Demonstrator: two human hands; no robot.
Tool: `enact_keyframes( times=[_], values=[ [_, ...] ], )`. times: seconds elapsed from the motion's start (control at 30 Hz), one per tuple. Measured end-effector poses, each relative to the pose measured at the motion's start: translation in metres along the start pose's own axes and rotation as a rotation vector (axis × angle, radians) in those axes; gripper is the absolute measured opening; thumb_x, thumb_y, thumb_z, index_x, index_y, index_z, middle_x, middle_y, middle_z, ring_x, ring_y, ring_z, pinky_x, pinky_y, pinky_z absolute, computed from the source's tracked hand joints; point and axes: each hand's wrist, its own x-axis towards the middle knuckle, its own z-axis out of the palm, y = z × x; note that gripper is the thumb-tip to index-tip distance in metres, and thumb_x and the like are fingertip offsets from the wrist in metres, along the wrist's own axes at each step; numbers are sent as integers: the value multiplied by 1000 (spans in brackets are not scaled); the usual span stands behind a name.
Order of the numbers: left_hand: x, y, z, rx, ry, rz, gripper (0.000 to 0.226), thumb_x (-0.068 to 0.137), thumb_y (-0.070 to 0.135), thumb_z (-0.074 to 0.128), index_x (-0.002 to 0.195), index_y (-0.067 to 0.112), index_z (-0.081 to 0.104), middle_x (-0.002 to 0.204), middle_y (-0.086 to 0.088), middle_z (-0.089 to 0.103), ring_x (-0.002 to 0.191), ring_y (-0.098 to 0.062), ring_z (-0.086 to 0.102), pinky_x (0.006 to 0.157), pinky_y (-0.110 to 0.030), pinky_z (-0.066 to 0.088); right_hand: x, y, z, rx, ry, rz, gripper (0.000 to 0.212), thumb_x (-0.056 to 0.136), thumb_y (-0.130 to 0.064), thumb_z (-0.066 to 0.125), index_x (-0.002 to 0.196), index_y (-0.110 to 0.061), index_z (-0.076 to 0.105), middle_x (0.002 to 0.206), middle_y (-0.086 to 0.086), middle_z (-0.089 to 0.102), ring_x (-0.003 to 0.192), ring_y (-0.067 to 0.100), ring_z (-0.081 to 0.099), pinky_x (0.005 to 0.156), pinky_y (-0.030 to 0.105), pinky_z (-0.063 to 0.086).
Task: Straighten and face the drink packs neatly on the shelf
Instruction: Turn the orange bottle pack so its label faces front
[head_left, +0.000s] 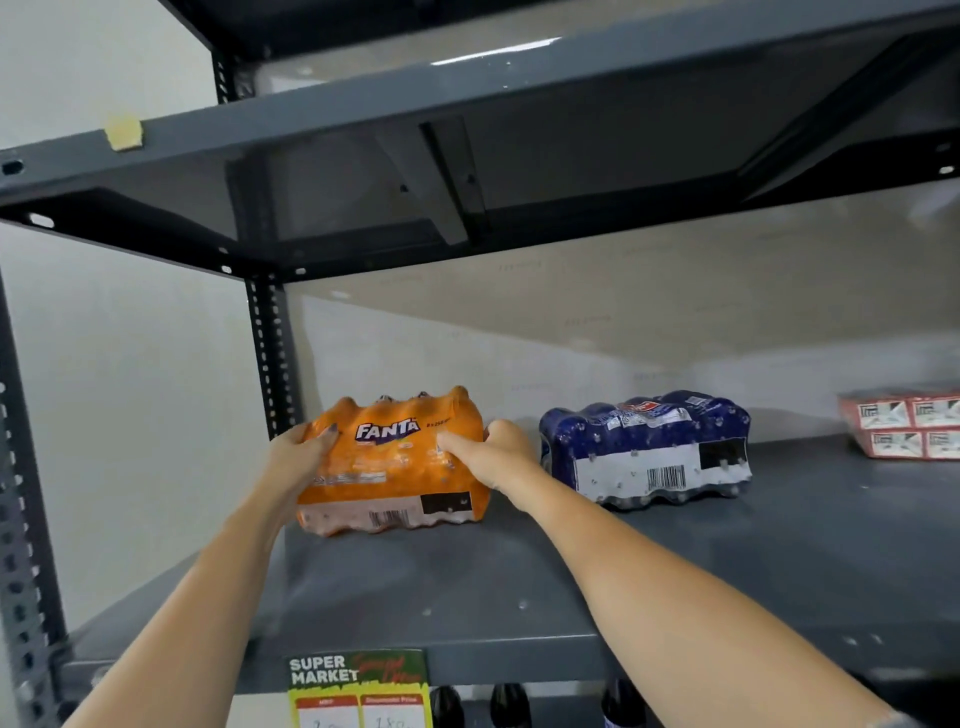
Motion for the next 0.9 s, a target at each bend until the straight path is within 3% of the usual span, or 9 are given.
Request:
enact_keyframes(
  times=[0.13,0.3,0.53,0.6,0.67,0.7,0.77,0.83,0.9],
  values=[
    [-14,-1,-9,-5,-55,55,66,94,26,59,152,18,28,140,-14,52,106,-33,61,84,-44,51,-6,1,2,-57,11,-51,62,75,-54,72,120,-14,60,117,6,67,105,28,66,88,43,57],
    [-38,-4,-27,-32,-98,158,72,86,6,68,148,17,36,121,-5,54,103,-24,53,81,-40,47,-16,1,1,-64,7,-35,75,60,-38,85,123,-15,51,121,6,62,108,27,61,88,44,57],
    [-54,-31,-50,24,-85,148,86,75,8,78,149,21,36,146,-14,47,134,-34,44,101,-52,43,-30,1,7,-236,-135,-93,100,55,-38,92,132,-22,31,137,6,50,122,31,53,94,47,53],
    [-56,-32,-46,33,-110,149,85,79,13,75,150,22,30,151,-12,41,136,-34,41,102,-52,41,-32,-4,2,-146,-122,-80,108,53,-61,85,137,-21,30,138,4,48,124,31,53,97,50,51],
    [-61,-32,-39,76,48,188,79,84,27,72,150,23,29,155,-10,36,139,-33,38,105,-50,38,-31,-14,-7,23,25,-91,105,60,-80,65,137,-16,33,136,6,47,124,29,51,97,48,49],
    [-64,-34,-34,74,199,179,72,86,34,69,148,23,33,153,-9,38,138,-31,39,105,-47,39,-26,-18,-11,105,103,-99,94,72,-79,55,137,-14,35,137,7,47,124,29,51,96,46,47],
    [-74,-29,-21,-261,357,118,49,94,35,58,139,21,45,140,-7,52,125,-23,52,94,-33,47,-14,-24,-15,178,121,-51,75,93,-67,37,144,-11,33,145,11,46,130,30,48,98,43,42],
    [-75,-22,-5,-591,216,-83,41,97,37,47,135,20,49,126,-5,62,105,-21,62,70,-31,51,-7,-23,-12,196,-36,72,74,99,-62,22,154,-13,25,156,13,38,141,33,39,109,47,34],
    [-70,-15,7,-687,126,-164,45,99,41,40,142,26,41,123,-5,62,95,-23,65,60,-32,50,-6,-18,-6,182,-174,140,76,98,-64,17,156,-16,24,158,14,37,143,34,37,113,52,31]
  ],
)
